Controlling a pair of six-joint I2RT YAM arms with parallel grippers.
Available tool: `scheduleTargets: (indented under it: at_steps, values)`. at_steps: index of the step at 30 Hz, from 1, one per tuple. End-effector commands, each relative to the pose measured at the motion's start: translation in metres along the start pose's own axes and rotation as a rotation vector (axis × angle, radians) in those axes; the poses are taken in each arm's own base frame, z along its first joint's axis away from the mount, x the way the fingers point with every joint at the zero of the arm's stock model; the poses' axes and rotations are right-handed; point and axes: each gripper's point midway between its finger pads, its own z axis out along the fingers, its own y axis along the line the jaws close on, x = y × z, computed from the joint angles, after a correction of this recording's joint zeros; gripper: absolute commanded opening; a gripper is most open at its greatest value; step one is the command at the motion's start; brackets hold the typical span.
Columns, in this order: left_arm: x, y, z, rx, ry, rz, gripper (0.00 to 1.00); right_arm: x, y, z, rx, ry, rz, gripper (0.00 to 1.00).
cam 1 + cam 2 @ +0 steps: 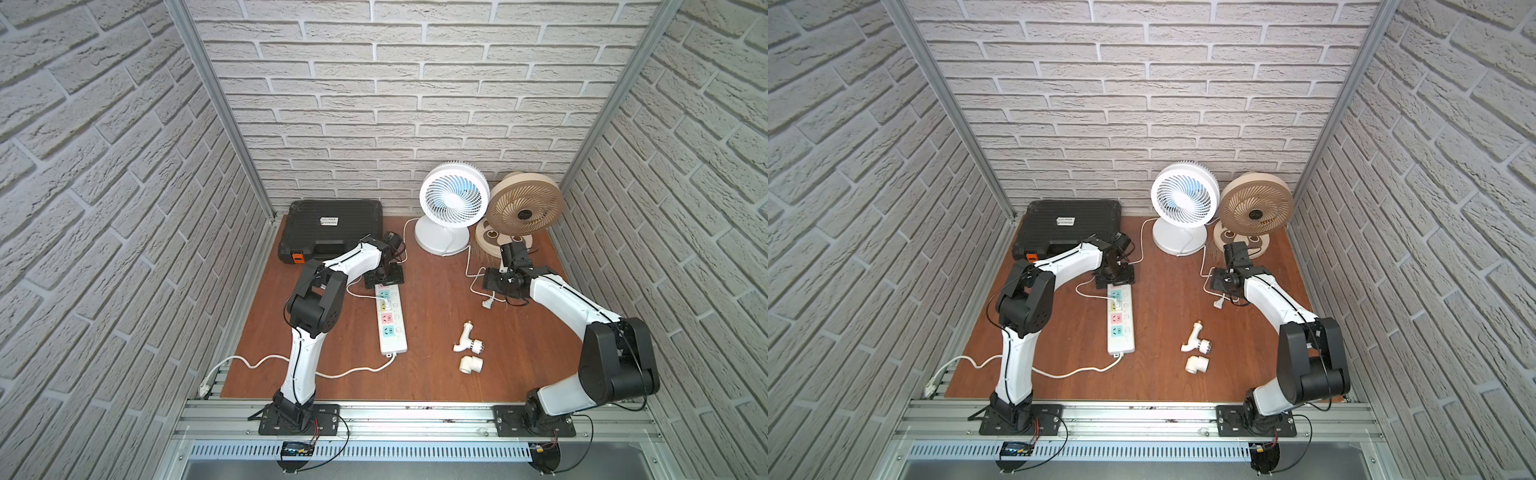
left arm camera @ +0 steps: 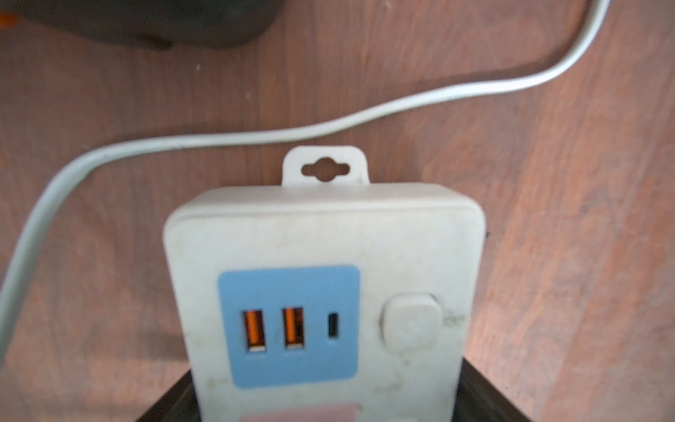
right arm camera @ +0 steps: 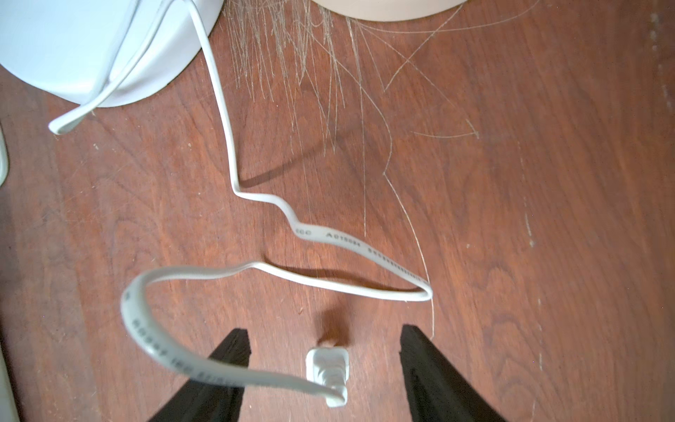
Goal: Unplug the desk fan from the power strip
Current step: Place the plug at the center of the board.
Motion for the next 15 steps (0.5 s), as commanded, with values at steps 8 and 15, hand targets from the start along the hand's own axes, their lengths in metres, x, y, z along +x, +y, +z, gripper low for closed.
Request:
scheduleTargets:
  at_steps: [8,15]
  values:
    - [0.033,0.018,0.036,-0.062,0.142,-0.023,0.0,0.017,0.039,-0.054,-0.138,-0.098,-0.062,0.66]
    - [0.032,0.016,0.035,-0.047,0.143,-0.027,0.0,0.037,0.1,-0.076,-0.305,-0.164,-0.13,0.63]
